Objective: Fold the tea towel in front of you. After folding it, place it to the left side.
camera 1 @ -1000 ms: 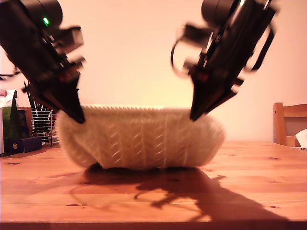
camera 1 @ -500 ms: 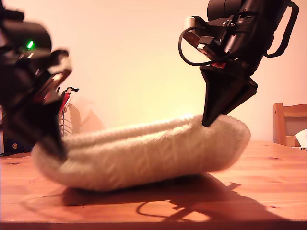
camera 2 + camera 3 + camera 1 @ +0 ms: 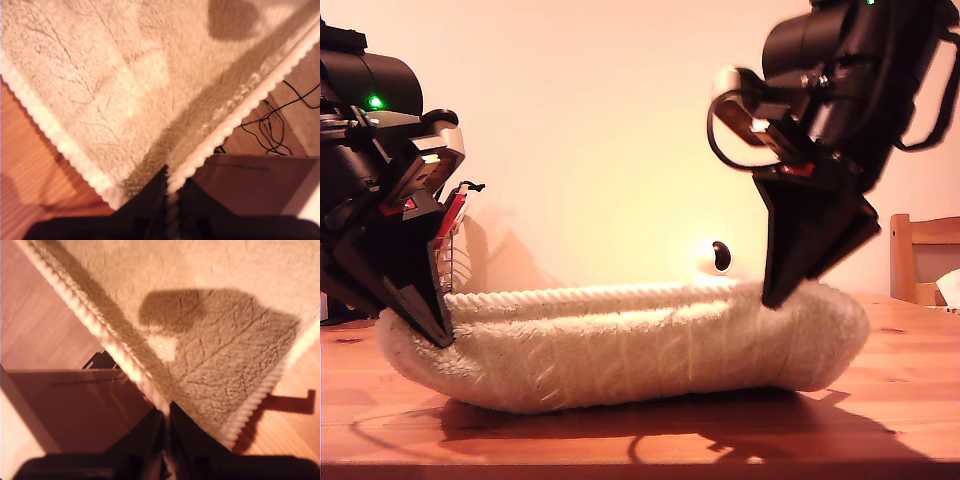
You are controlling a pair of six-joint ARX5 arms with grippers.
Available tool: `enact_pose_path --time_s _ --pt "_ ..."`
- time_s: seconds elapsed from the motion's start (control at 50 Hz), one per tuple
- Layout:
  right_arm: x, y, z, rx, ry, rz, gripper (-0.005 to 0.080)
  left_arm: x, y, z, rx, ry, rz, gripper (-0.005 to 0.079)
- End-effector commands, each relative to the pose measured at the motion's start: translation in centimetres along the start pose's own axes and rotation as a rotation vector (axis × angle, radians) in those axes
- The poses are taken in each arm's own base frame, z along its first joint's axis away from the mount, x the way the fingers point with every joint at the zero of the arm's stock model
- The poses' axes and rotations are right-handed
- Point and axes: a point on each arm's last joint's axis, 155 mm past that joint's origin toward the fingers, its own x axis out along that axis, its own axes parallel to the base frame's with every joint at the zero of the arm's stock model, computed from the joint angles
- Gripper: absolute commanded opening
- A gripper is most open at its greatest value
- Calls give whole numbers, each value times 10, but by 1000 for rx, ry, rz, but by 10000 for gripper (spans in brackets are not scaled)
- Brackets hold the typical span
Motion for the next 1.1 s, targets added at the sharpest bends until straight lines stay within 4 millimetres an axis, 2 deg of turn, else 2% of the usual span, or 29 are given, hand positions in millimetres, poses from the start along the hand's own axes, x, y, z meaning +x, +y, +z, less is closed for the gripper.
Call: enact_pose_path --time_s 0.0,0.06,0.14,0.24,0.36,0.4,0.54,0.58,0.64,0.76,0.86,0.98,1.08 --pt "4 -13 -16 50 47 -15 167 6 12 -22 -59 55 14 -17" --pt "4 -13 -19 56 57 -16 230 6 11 -24 -63 63 11 18" --pt "3 -14 -20 61 58 -18 251 6 11 -25 -65 67 9 110" --pt "4 -17 -2 47 -15 -19 249 6 11 -21 -57 50 9 235" --pt "1 -16 34 40 -159 1 184 6 10 -21 -58 51 5 257" --pt "-1 -16 42 45 -191 4 148 6 10 -23 -64 61 3 265" --pt "-4 -20 59 27 -259 -12 85 5 7 -30 -78 87 -9 379" --pt "-5 -22 64 22 -279 -18 44 6 7 -27 -72 77 -8 364" --pt "-7 -27 73 18 -313 -38 -17 6 8 -18 -52 41 -5 277" --pt "-6 -31 84 30 -354 -43 -11 5 4 12 8 -76 -37 89" --pt "-2 -33 85 38 -353 -42 -11 3 2 32 39 -154 -50 -15" --pt "5 -39 94 48 -377 -44 -11 3 2 48 72 -212 -45 -24" --pt "15 -43 100 50 -392 -36 -11 9 5 53 63 -224 -46 -24"
